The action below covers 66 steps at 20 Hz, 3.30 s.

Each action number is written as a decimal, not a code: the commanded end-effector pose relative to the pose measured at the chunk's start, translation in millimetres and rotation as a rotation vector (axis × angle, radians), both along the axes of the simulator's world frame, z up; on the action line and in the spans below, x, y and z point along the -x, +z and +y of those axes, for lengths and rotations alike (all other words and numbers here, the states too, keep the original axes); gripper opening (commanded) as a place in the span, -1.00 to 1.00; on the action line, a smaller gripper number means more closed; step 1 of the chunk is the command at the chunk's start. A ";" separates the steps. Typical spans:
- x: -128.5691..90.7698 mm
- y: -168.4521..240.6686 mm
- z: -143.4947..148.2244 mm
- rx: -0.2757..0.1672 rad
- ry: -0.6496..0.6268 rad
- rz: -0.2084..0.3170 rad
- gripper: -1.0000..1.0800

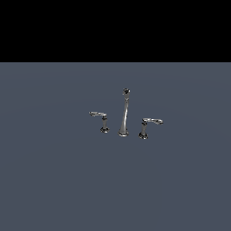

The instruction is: Turn on the faucet by rotating a designated handle.

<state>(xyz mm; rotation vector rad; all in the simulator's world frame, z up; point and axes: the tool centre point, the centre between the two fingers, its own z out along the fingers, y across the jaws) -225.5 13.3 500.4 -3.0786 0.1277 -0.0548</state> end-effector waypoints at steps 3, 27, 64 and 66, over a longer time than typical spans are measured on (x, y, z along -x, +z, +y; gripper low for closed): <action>-24.0 -9.2 4.9 -0.031 -0.080 0.014 -1.00; -181.2 -124.8 41.4 -0.136 -0.728 0.145 -1.00; -307.1 -397.5 63.8 0.000 -1.701 0.099 -1.00; -308.4 -404.4 63.5 0.004 -1.722 0.092 -1.00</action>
